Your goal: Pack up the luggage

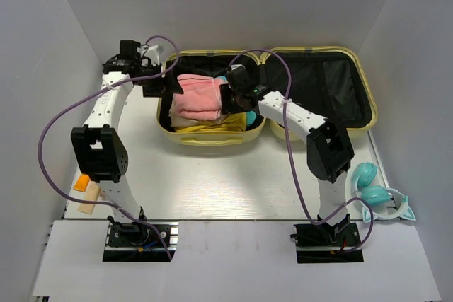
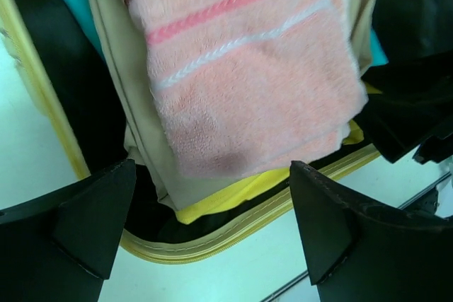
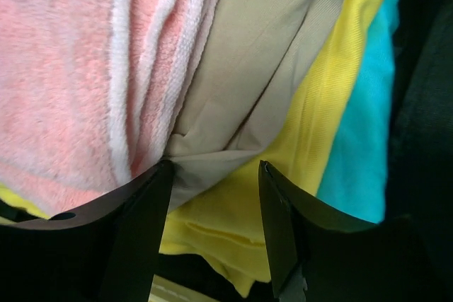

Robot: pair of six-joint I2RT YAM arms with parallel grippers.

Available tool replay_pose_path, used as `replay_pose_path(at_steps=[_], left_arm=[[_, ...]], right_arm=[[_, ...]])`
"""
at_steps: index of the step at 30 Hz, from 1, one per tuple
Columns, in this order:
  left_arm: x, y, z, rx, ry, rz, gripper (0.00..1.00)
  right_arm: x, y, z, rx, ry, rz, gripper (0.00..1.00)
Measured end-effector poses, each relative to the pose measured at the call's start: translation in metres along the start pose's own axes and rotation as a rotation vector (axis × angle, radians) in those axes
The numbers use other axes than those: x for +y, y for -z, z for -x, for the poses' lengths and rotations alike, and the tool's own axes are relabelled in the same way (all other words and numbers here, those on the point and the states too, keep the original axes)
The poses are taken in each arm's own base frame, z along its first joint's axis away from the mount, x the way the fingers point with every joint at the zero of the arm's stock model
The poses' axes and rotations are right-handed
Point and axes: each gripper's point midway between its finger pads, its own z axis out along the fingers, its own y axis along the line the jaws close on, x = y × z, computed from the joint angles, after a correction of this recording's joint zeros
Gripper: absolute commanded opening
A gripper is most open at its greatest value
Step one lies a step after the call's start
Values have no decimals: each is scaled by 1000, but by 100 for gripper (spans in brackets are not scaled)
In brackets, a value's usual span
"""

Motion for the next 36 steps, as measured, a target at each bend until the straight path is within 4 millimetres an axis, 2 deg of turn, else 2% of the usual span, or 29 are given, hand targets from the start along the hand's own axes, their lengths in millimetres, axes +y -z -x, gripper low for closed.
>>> replay_pose_path(at_steps=[2, 4, 5, 6, 7, 8, 9, 10, 13, 14, 20, 23, 24, 25, 27, 28, 30, 31, 34, 36], left_arm=[[3, -11, -15, 46, 13, 9, 100], [2, -21, -28, 87, 18, 12, 98], [2, -25, -34, 106, 19, 13, 97], [1, -29, -39, 120, 16, 13, 96], [0, -32, -43, 130, 14, 11, 90], [-1, -34, -47, 142, 11, 11, 86], [-3, -35, -49, 150, 4, 9, 83], [-5, -37, -50, 154, -8, 9, 72], [-6, -40, -53, 164, -32, 20, 57], [-5, -41, -54, 169, -38, 27, 47], [7, -48, -65, 206, -39, 74, 27], [10, -48, -68, 215, -36, 86, 19], [11, -49, -68, 216, -37, 89, 19], [11, -49, -68, 217, -38, 91, 19], [13, -49, -68, 217, -40, 103, 19], [14, -49, -68, 217, -40, 105, 19], [14, -48, -68, 216, -40, 105, 19], [14, -48, -67, 214, -40, 106, 19], [13, -48, -66, 210, -40, 107, 19], [13, -48, -65, 210, -38, 107, 19]], right_arm=[[0, -7, -6, 16, -7, 1, 55], [2, -12, -10, 30, -15, 7, 44], [3, -13, -11, 33, -21, 13, 32], [4, -14, -11, 32, -26, 19, 24], [4, -14, -10, 29, -28, 20, 15], [4, -14, -8, 23, -33, 18, 0], [4, -14, -7, 18, -37, 16, 0], [2, -15, -8, 18, -43, 10, 0], [-4, -14, -12, 11, -45, -14, 0], [-7, -12, -13, 6, -44, -24, 0], [-24, 11, -22, -19, -28, -72, 1], [-31, 28, -28, -30, -21, -74, 13], [-32, 33, -29, -32, -11, -73, 22], [-33, 38, -28, -35, -2, -75, 36], [-41, 49, -27, -32, 32, -97, 49], [-44, 53, -26, -30, 40, -105, 65], [-48, 59, -22, -26, 60, -108, 82], [-48, 61, -20, -24, 74, -104, 87], [-45, 68, -10, -30, 88, -86, 87], [-38, 71, -1, -44, 90, -59, 83]])
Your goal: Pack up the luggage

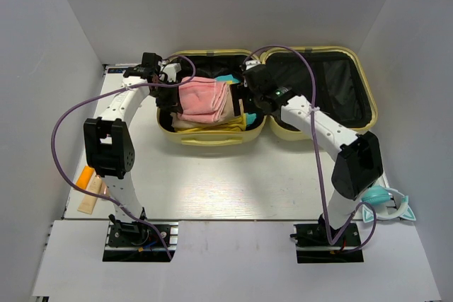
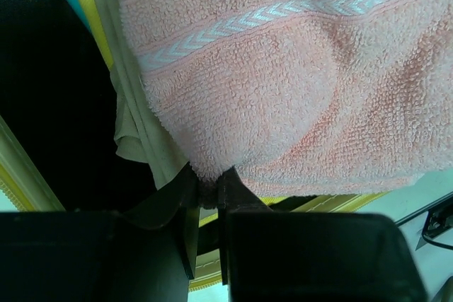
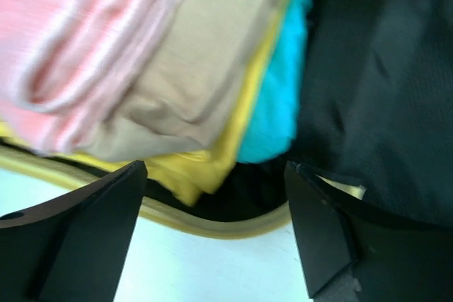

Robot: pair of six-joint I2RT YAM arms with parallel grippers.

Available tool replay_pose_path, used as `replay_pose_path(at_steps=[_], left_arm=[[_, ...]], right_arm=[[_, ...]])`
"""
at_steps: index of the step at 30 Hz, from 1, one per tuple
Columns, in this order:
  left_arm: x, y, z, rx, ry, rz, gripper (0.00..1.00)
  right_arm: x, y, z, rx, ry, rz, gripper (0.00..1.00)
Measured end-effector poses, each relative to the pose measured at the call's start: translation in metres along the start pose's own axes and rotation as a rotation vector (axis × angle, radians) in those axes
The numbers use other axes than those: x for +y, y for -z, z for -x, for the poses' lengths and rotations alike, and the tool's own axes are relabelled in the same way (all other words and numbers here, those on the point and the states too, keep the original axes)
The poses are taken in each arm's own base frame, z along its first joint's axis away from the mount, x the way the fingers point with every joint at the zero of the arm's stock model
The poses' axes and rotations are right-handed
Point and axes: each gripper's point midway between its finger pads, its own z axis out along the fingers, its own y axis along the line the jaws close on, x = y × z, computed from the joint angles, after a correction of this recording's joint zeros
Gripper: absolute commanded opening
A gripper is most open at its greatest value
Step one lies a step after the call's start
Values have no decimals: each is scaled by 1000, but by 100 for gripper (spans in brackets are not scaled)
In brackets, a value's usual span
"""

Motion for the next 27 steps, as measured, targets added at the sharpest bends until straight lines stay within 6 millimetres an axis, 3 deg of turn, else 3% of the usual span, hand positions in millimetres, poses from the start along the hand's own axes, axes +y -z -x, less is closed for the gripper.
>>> replay_pose_path(at_steps=[4, 8, 11, 12, 16, 17, 20, 21, 22, 23, 25, 27], left_arm=[[0, 0, 0, -1, 12, 0, 21], [0, -4, -3, -3, 30, -1, 21], [1, -7, -5, -4, 42, -1, 21], [1, -7, -5, -5, 44, -1, 21], [0, -6, -5, -10, 51, -3, 21], [-1, -5, -5, -11, 52, -4, 22], [-2, -4, -5, -14, 52, -4, 26], [-2, -3, -5, -16, 51, -3, 29], [-2, -3, -4, -17, 52, -2, 35], [-2, -2, -5, -17, 52, -1, 51], [-2, 2, -6, -9, 61, 9, 69], [-3, 8, -1, -19, 53, 19, 76]], right_arm=[[21, 3, 20, -27, -9, 90, 80], [39, -12, 23, -4, -23, 158, 61], [42, -30, 3, 62, -33, 170, 47], [41, -35, -6, 85, -36, 164, 32], [27, -46, -48, 164, -51, 116, 28], [23, -47, -57, 177, -52, 102, 29], [13, -43, -64, 175, -54, 60, 49], [9, -41, -62, 164, -53, 45, 65], [6, -38, -58, 152, -55, 30, 72], [1, -34, -54, 138, -50, 16, 78], [-8, -25, -46, 113, -44, -4, 89], [-14, -14, -35, 81, -35, -14, 90]])
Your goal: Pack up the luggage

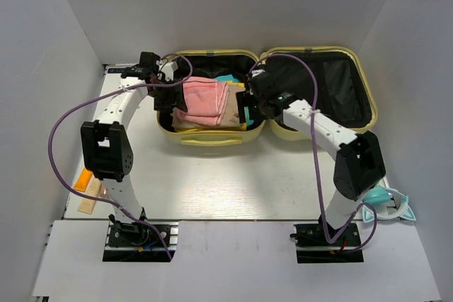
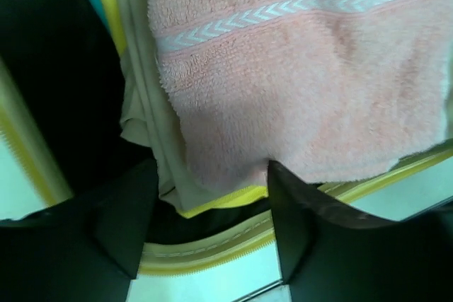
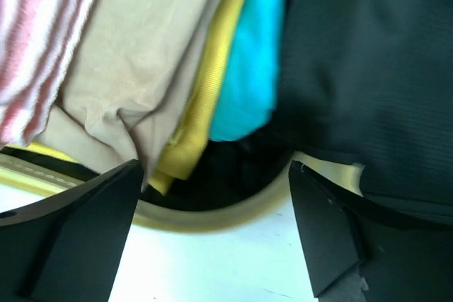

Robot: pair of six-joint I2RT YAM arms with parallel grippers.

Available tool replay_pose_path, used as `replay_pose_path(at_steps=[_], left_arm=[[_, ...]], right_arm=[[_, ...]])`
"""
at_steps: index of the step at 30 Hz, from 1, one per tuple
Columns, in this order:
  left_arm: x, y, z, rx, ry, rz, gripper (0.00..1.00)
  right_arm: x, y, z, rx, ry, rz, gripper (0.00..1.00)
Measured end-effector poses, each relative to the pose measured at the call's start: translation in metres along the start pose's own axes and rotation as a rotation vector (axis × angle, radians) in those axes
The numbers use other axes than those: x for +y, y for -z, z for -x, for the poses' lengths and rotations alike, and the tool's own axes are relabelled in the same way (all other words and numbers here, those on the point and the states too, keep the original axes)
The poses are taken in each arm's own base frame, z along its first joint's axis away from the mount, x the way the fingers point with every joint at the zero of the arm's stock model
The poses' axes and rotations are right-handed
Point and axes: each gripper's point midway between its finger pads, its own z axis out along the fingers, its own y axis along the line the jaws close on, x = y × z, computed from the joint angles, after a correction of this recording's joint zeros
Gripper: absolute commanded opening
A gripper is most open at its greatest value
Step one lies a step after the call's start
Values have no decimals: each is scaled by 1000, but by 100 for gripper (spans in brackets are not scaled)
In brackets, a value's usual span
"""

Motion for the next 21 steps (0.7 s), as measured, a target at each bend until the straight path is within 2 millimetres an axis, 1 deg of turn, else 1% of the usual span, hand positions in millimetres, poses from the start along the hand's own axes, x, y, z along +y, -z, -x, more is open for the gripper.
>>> replay_pose_path(at_steps=[1, 2, 5, 6, 8, 9, 11, 13, 14, 17, 20, 21], left_arm=[[-1, 4, 3, -11, 0, 5, 78], [-2, 10, 6, -26, -4, 10, 85], [-8, 36, 14, -88, -14, 31, 93], [-10, 45, 16, -111, -18, 38, 94], [-17, 68, 20, -164, -25, 47, 98], [-19, 79, 21, -188, -27, 55, 100], [-23, 97, 21, -228, -26, 66, 100], [-24, 108, 19, -250, -19, 81, 100], [-22, 109, 15, -256, -12, 92, 100], [-12, 108, -9, -220, 25, 137, 100], [-3, 105, -28, -183, 72, 181, 100], [2, 102, -41, -169, 98, 203, 100]], right_arm=[[-3, 6, 5, -17, 0, -5, 90], [-6, 14, 12, -39, 1, -10, 90], [-15, 39, 26, -102, -7, -30, 90], [-18, 49, 31, -129, -12, -39, 90], [-28, 70, 34, -179, -25, -65, 90], [-35, 81, 31, -199, -32, -81, 90], [-55, 102, 21, -231, -55, -147, 90], [-81, 118, 3, -244, -99, -234, 90], [-95, 125, -4, -252, -123, -283, 90], [-130, 140, -33, -238, -175, -416, 90], [-156, 152, -62, -208, -221, -520, 90], [-164, 155, -72, -199, -237, -555, 90]])
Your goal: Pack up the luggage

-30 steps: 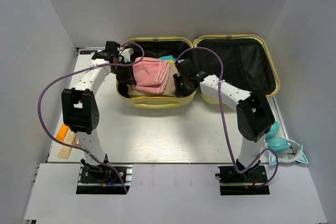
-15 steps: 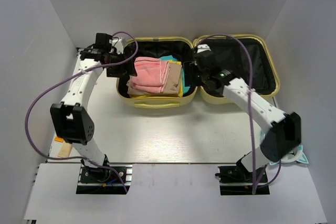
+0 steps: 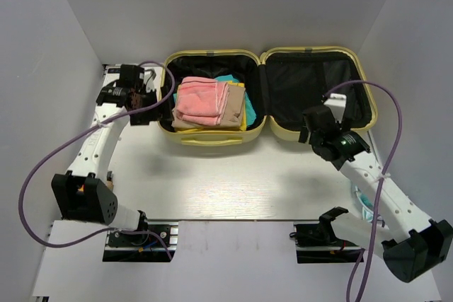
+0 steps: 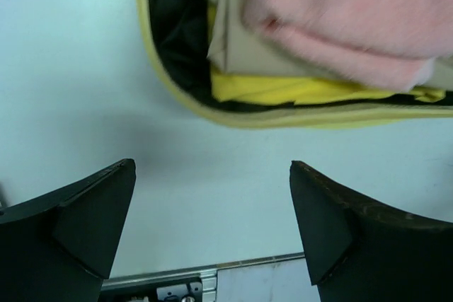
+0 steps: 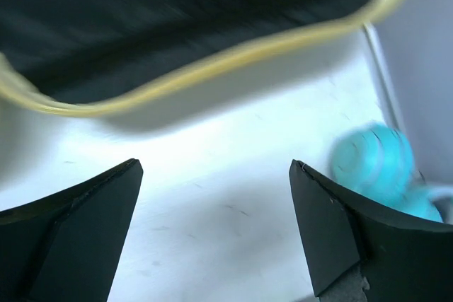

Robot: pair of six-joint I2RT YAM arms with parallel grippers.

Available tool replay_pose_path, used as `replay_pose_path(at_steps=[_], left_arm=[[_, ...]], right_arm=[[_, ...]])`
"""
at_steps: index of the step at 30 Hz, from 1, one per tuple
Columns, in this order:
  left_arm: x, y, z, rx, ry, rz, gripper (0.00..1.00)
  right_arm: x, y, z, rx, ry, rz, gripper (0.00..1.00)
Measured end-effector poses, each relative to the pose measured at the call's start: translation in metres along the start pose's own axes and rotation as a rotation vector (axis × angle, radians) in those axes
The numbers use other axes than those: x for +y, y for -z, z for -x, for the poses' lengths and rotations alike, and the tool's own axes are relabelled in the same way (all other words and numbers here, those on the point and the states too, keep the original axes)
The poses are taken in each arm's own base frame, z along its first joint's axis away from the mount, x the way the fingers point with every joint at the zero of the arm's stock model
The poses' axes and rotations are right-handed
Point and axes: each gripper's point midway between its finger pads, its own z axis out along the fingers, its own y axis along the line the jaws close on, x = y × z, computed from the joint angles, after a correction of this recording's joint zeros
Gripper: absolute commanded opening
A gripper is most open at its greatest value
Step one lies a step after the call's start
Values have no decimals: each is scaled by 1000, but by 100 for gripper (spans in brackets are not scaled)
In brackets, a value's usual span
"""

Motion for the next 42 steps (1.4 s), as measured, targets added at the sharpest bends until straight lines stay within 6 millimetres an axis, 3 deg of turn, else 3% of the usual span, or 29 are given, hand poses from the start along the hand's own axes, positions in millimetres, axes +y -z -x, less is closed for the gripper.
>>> replay_pose_path(at_steps=[4, 6, 9, 12, 15, 18, 21, 24, 26, 27, 31, 34, 36, 37, 38, 39, 40, 41, 42], left_arm=[[14, 0, -40, 50, 39, 44, 100], [16, 3, -48, 60, 48, 52, 100], [8, 4, -26, 32, 46, 34, 100], [-9, 0, 23, -46, 34, -22, 100], [-24, -16, 65, -88, 20, -76, 100], [-35, -48, 94, -76, 4, -110, 94], [-42, -94, 102, -20, -21, -125, 83], [-45, -132, 85, 68, -41, -118, 82], [-45, -148, 68, 132, -48, -108, 70], [-46, -152, 62, 152, -48, -105, 54], [-49, -150, 58, 154, -55, -109, 21], [-50, -142, 58, 141, -52, -111, 19], [-50, -137, 58, 136, -53, -112, 9], [-50, -134, 58, 134, -53, -111, 10], [-50, -131, 59, 130, -53, -108, 18], [-50, -128, 60, 125, -54, -107, 36], [-50, -125, 61, 120, -57, -108, 86], [-50, -121, 62, 113, -65, -110, 99], [-51, -116, 63, 108, -64, -113, 99]], right_arm=[[-34, -5, -36, 71, -14, -110, 90], [-40, -8, -47, 105, -10, -135, 90], [-41, -10, -54, 127, -5, -132, 90], [-41, -11, -56, 130, -5, -127, 90], [-45, -12, -56, 132, -4, -134, 90], [-48, -13, -56, 136, 1, -143, 90], [-51, -15, -57, 144, 13, -154, 90], [-53, -18, -59, 158, 25, -166, 90], [-55, -20, -61, 172, 37, -175, 90], [-55, -22, -62, 179, 40, -179, 90], [-56, -24, -63, 194, 37, -179, 90], [-57, -24, -64, 200, 26, -178, 90], [-58, -25, -64, 203, 18, -180, 90], [-58, -25, -64, 205, 12, -181, 90], [-59, -25, -65, 206, 7, -183, 90], [-60, -26, -65, 207, 0, -184, 90], [-60, -26, -65, 209, -7, -185, 90], [-61, -26, -65, 212, -14, -186, 90], [-61, -27, -65, 214, -20, -186, 90]])
